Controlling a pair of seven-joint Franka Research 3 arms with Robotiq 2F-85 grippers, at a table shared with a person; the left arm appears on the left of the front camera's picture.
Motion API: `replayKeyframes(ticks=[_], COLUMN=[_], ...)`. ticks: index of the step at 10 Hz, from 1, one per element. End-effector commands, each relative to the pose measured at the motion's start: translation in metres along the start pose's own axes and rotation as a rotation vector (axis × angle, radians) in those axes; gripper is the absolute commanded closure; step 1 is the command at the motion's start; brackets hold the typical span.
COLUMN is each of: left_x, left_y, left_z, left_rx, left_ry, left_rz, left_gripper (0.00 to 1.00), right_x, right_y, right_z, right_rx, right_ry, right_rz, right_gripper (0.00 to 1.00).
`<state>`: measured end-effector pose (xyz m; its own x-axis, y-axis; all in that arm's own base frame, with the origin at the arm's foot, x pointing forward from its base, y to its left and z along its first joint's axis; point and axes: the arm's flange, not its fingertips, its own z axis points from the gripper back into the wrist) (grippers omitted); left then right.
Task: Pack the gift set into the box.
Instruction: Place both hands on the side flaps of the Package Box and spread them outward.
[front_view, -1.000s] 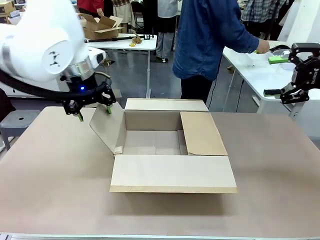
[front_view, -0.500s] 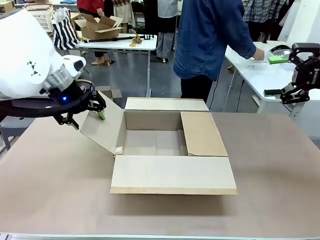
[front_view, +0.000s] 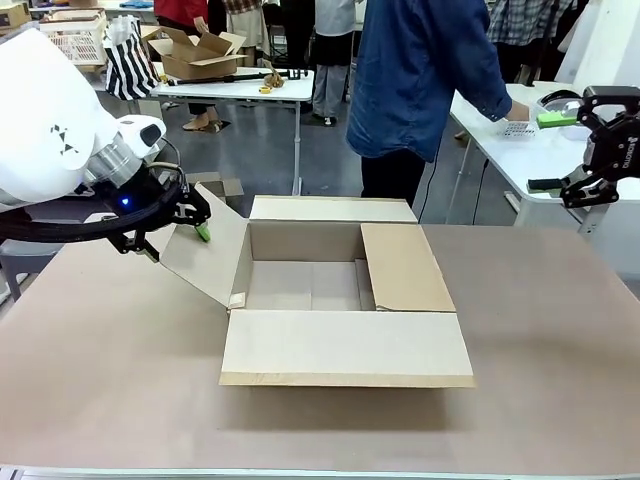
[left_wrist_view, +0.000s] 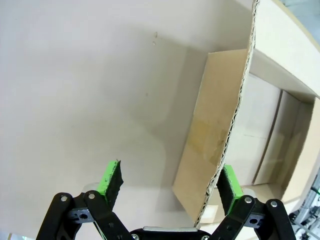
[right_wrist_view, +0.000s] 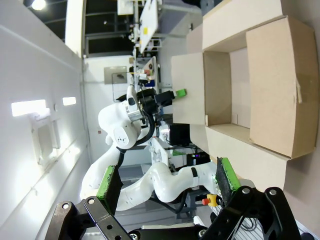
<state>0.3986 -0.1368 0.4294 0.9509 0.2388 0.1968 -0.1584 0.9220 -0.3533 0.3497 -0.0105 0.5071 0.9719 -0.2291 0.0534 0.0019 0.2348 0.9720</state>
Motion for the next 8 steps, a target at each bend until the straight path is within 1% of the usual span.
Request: replayKeyframes(ticks=[1, 2, 3, 4, 5, 6, 7, 8], left_x=[0.002, 0.002, 0.002, 0.002, 0.002, 0.002, 0.002, 0.002], left_y=[-0.002, -0.002, -0.002, -0.002, -0.002, -0.002, -0.002, -0.002], left_z=[0.003, 0.003, 0.003, 0.003, 0.003, 0.003, 0.003, 0.003], left_rx=[0.027, 0.027, 0.027, 0.027, 0.027, 0.027, 0.027, 0.027], left_ry=[-0.004, -0.004, -0.004, -0.004, -0.004, -0.004, -0.004, -0.004], left_rz=[0.013, 0.013, 0.013, 0.013, 0.013, 0.013, 0.013, 0.013], left_gripper=[0.0, 0.0, 0.0, 0.0, 0.0, 0.0, 0.0, 0.0], right_x=[0.0, -0.001, -0.002, -0.011, -0.025, -0.042, -0.052, -0.05], right_y=[0.0, 0.031, 0.05, 0.06, 0.07, 0.066, 0.051, 0.036], right_z=[0.0, 0.015, -0.035, -0.094, -0.147, -0.186, -0.208, -0.206], right_rx=[0.0, -0.103, -0.169, -0.25, -0.304, -0.423, -0.551, -0.63], right_ry=[0.0, -0.198, -0.16, 0.038, 0.15, 0.19, 0.195, 0.154], right_rz=[0.0, 0.127, 0.234, 0.361, 0.459, 0.563, 0.649, 0.689], right_gripper=[0.0, 0.0, 0.0, 0.0, 0.0, 0.0, 0.0, 0.0])
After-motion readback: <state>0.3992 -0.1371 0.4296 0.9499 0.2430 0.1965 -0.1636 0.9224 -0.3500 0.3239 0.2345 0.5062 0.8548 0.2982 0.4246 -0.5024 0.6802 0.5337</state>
